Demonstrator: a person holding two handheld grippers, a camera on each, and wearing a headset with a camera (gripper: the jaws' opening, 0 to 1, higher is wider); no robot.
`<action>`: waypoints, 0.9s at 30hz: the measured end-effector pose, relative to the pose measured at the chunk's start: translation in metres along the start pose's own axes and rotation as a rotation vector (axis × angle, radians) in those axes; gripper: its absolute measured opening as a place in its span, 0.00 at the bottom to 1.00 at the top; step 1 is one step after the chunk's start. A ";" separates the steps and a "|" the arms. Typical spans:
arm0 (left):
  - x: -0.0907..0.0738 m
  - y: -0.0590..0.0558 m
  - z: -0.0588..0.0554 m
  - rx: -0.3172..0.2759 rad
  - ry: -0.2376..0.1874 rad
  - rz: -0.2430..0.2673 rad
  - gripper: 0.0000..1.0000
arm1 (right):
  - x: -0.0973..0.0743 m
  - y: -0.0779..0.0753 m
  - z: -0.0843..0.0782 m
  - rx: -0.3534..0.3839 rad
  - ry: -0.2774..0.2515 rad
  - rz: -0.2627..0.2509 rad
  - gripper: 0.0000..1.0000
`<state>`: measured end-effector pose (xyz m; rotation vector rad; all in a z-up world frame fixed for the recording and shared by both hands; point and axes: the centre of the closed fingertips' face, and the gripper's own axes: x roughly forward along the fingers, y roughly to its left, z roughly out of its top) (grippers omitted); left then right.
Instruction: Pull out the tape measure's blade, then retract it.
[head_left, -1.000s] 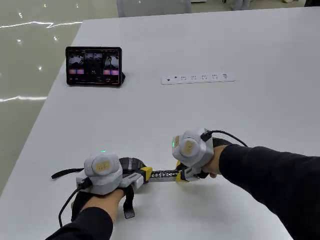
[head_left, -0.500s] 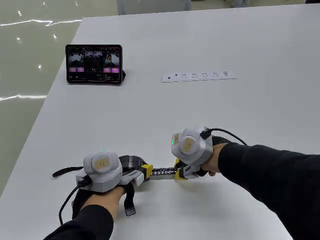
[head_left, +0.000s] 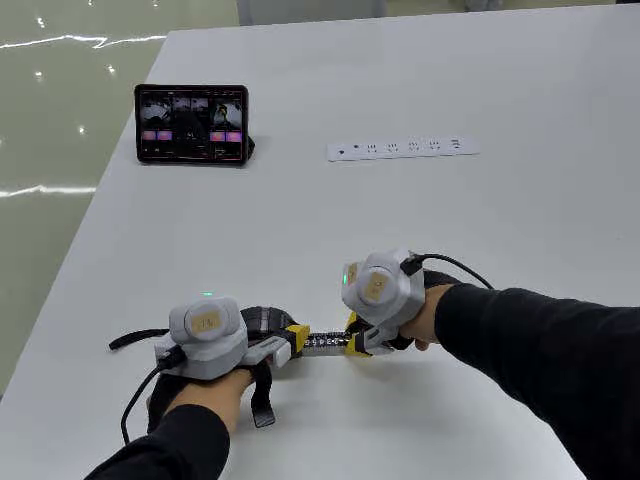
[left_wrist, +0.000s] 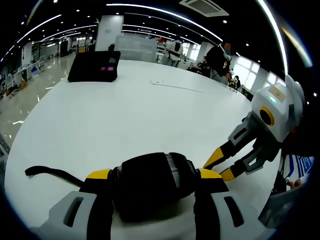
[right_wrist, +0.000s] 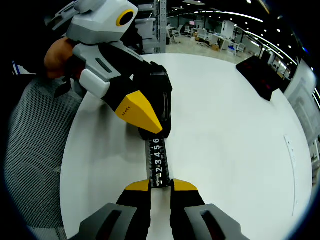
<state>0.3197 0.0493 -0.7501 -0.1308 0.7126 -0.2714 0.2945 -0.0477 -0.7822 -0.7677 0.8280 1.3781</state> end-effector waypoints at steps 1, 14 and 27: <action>0.000 0.000 0.000 0.000 0.000 0.000 0.61 | 0.001 0.000 0.001 0.000 -0.002 0.001 0.10; 0.000 0.000 0.000 -0.002 0.001 -0.003 0.61 | 0.005 0.001 0.009 0.005 -0.019 0.000 0.10; 0.000 -0.001 -0.001 -0.004 0.002 -0.003 0.61 | 0.006 0.000 0.011 0.014 -0.033 -0.001 0.10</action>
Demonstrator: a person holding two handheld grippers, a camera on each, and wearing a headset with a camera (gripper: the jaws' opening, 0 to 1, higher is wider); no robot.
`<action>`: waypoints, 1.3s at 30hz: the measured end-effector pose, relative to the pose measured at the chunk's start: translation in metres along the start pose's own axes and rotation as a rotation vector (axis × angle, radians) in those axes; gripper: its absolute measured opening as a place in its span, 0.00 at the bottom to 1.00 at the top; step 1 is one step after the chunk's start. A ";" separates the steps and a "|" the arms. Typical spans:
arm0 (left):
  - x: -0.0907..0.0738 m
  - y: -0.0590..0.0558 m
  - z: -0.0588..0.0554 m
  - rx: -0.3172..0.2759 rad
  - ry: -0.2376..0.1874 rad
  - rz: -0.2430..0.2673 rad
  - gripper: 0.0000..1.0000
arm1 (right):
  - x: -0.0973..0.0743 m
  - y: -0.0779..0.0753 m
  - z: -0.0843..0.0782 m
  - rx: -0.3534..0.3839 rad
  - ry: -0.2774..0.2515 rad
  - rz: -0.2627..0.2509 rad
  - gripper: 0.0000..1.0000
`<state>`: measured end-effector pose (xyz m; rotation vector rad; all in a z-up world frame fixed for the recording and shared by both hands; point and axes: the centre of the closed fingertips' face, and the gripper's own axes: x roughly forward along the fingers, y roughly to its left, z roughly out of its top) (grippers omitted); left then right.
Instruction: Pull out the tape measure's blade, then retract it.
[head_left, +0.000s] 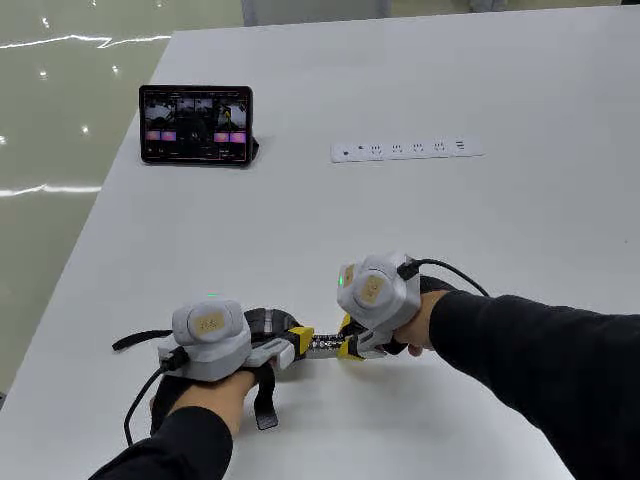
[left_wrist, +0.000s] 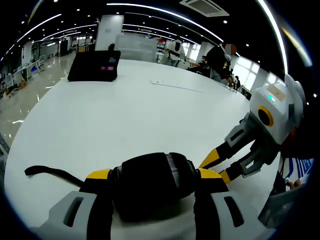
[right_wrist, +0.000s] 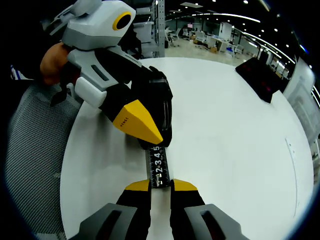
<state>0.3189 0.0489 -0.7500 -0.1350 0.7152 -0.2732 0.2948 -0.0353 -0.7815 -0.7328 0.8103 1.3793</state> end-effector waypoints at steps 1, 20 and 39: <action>0.000 0.000 0.000 0.000 0.000 0.000 0.61 | 0.000 0.000 0.000 0.001 0.000 -0.001 0.10; 0.000 0.001 0.000 -0.004 0.003 -0.003 0.61 | 0.005 0.000 0.007 0.011 -0.024 0.006 0.10; 0.000 0.000 0.000 -0.006 0.012 -0.005 0.61 | 0.007 0.000 0.012 0.023 -0.037 0.010 0.10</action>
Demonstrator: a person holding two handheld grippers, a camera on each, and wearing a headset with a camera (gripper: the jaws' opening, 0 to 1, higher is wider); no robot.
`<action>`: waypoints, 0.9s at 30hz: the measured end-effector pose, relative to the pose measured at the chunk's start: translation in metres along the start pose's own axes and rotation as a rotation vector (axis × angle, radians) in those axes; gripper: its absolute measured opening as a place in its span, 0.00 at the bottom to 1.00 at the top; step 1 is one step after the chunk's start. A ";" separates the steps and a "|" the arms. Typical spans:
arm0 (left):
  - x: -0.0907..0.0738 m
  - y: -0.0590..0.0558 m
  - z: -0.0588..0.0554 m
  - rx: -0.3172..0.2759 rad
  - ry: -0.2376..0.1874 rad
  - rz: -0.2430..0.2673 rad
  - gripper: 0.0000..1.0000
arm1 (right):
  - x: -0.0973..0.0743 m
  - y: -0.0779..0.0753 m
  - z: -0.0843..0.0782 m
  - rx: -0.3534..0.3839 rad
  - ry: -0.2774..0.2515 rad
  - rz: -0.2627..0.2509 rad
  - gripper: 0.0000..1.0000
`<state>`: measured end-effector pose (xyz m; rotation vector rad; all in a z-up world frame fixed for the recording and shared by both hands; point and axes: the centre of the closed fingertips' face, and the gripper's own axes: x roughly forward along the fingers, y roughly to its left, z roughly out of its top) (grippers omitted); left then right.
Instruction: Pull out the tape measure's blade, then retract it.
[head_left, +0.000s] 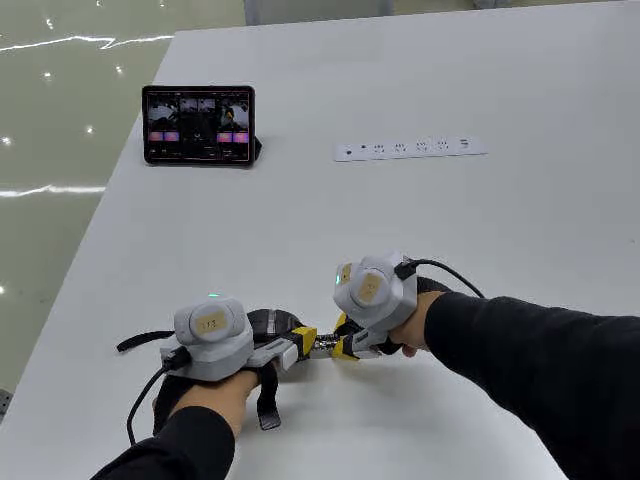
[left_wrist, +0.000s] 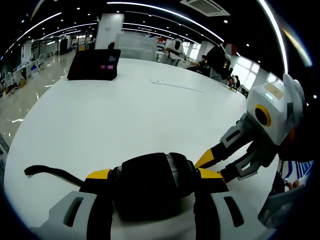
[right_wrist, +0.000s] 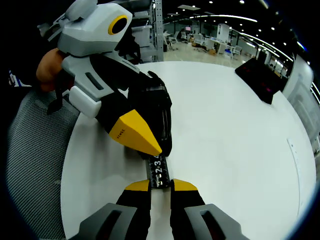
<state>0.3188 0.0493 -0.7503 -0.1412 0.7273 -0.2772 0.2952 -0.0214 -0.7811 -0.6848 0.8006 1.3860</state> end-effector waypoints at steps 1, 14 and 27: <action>0.000 0.000 0.000 0.000 0.000 0.000 0.61 | 0.000 0.000 0.000 0.001 -0.001 0.000 0.10; 0.001 0.000 0.000 -0.001 -0.001 -0.003 0.61 | 0.006 0.001 0.008 0.008 -0.017 -0.001 0.10; 0.000 0.000 0.000 -0.001 -0.003 -0.005 0.61 | 0.009 0.002 0.014 0.012 -0.027 -0.003 0.10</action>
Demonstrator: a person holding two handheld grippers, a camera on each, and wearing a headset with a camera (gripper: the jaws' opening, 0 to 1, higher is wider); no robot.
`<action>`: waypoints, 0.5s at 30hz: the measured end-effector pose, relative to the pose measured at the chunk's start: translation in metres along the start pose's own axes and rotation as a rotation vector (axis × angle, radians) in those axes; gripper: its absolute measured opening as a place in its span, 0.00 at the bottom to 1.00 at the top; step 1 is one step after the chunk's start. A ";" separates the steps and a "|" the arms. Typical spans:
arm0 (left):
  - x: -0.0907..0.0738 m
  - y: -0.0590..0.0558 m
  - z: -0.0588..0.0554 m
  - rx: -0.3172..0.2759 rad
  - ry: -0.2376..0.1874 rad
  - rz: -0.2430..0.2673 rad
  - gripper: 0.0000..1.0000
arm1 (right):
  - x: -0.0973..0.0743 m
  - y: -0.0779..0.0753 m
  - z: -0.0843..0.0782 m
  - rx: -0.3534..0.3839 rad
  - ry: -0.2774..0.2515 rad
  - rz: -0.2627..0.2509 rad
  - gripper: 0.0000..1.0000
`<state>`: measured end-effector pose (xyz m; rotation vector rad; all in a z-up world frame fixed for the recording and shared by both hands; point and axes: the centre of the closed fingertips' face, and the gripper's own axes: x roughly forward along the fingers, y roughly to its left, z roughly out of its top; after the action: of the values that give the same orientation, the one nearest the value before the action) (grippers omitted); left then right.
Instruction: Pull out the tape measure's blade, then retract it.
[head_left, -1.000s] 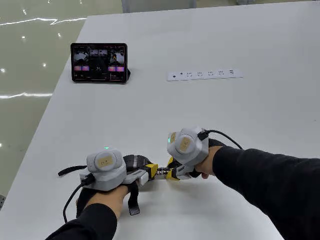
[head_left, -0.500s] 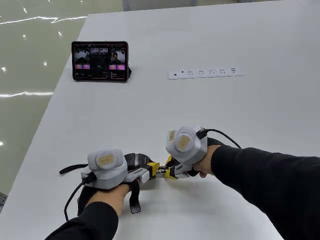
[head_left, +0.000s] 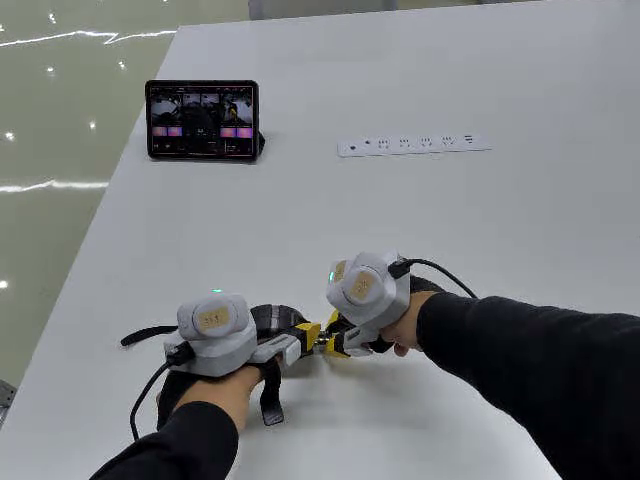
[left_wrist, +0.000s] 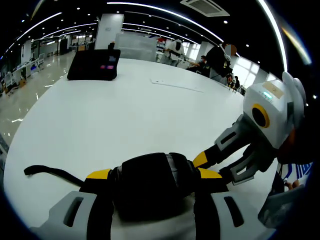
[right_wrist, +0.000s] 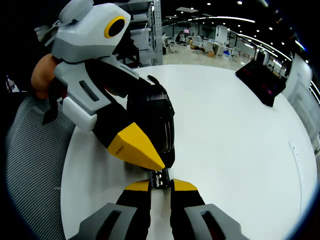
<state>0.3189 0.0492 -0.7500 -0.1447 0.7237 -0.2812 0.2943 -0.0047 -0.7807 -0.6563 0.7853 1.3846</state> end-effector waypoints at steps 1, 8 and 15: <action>0.000 0.000 0.000 0.000 0.000 0.000 0.61 | 0.000 0.000 0.000 0.000 -0.001 0.000 0.10; 0.000 0.000 0.000 0.002 -0.003 0.002 0.61 | 0.001 0.000 0.002 0.004 -0.006 -0.001 0.11; 0.000 0.000 0.000 0.001 -0.005 0.002 0.62 | 0.004 0.001 0.005 0.013 -0.008 -0.003 0.11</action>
<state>0.3190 0.0488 -0.7501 -0.1432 0.7191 -0.2796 0.2943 0.0014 -0.7805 -0.6416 0.7861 1.3781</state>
